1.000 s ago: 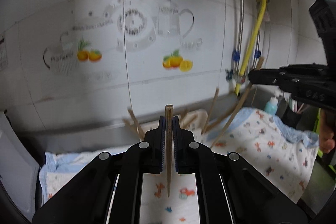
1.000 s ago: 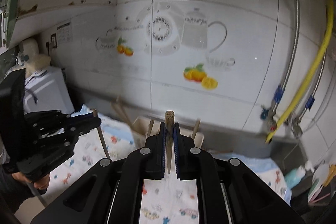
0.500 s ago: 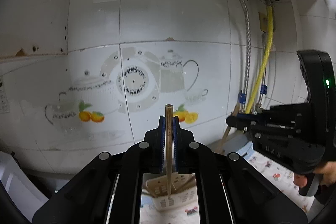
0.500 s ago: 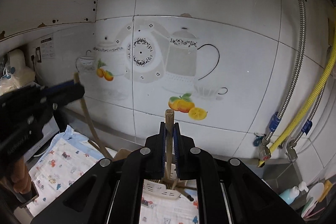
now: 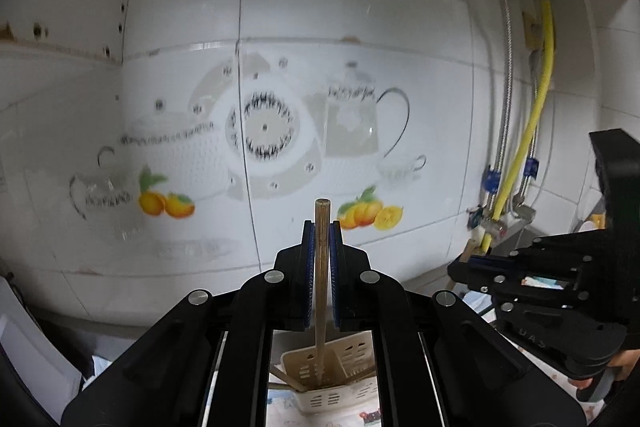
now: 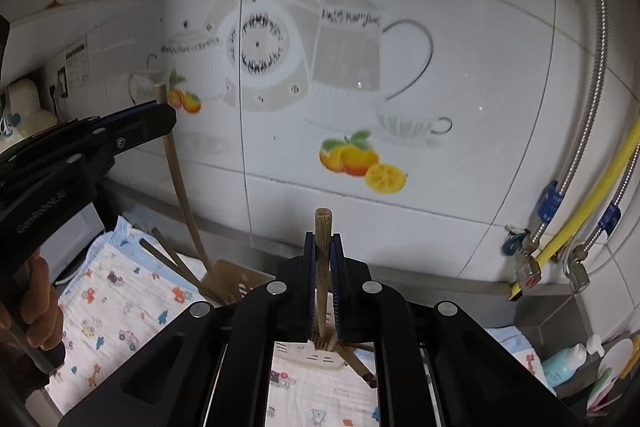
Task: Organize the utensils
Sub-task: 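Lower both chopsticks into the holder slots from above, then open both grippers and pull them back from the holder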
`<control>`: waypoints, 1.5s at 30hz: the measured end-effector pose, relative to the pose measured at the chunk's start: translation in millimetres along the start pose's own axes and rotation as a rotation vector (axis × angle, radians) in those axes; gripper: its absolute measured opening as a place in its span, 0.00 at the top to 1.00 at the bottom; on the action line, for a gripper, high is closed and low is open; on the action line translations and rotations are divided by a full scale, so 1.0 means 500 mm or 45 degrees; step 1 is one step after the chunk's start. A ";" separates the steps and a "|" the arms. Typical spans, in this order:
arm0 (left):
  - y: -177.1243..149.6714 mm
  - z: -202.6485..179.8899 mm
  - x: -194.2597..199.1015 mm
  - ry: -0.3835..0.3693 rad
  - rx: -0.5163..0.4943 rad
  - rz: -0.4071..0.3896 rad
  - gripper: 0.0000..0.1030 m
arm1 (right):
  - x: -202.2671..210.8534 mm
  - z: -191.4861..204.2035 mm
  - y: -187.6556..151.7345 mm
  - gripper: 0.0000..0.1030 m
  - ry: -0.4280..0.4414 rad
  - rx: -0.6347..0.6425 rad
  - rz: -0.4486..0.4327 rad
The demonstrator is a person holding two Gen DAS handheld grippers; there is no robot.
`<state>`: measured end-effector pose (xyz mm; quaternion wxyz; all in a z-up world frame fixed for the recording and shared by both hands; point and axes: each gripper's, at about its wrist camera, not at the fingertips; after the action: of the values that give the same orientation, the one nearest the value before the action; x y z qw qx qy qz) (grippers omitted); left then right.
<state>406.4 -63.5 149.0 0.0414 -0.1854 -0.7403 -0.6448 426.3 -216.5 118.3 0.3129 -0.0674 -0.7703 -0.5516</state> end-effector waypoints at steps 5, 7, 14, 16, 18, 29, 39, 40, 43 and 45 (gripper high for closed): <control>-0.027 0.017 -0.035 0.010 0.024 0.069 0.94 | -0.017 -0.001 -0.016 0.93 0.006 -0.006 0.030; -0.034 0.020 -0.042 0.009 0.029 0.093 0.94 | -0.021 -0.002 -0.020 0.93 0.001 -0.008 0.039; -0.045 0.024 -0.042 -0.013 0.052 0.127 0.93 | -0.013 -0.009 -0.037 0.88 0.009 -0.031 0.030; -0.047 0.025 -0.037 -0.016 0.056 0.133 0.92 | -0.007 -0.011 -0.041 0.85 0.008 -0.036 0.020; -0.049 0.026 -0.031 -0.014 0.064 0.139 0.92 | 0.006 -0.013 -0.047 0.77 0.002 -0.043 0.010; -0.087 0.041 0.078 -0.010 0.103 0.126 0.56 | 0.097 0.008 -0.109 0.59 -0.006 -0.092 -0.018; -0.194 0.047 0.211 -0.025 0.134 0.186 0.48 | 0.172 0.105 -0.237 0.45 -0.031 -0.106 -0.005; -0.206 0.049 0.221 -0.024 0.141 0.195 0.46 | 0.179 0.115 -0.247 0.43 -0.032 -0.110 -0.008; -0.241 0.050 0.252 0.021 0.118 0.191 0.35 | 0.194 0.139 -0.277 0.37 -0.022 -0.132 -0.007; -0.262 0.054 0.269 0.024 0.123 0.210 0.32 | 0.205 0.155 -0.298 0.32 -0.031 -0.138 -0.008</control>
<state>243.6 -20.6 61.9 0.1102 -0.2373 -0.7524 -0.6045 246.2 -229.2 39.8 0.2976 -0.0887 -0.7431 -0.5927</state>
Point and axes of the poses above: each gripper's, at about its wrist camera, not at the fingertips, and x roughly against the way its jaws point, z to its left, y to its top, and after that the axes turned 10 degrees about x, right-handed
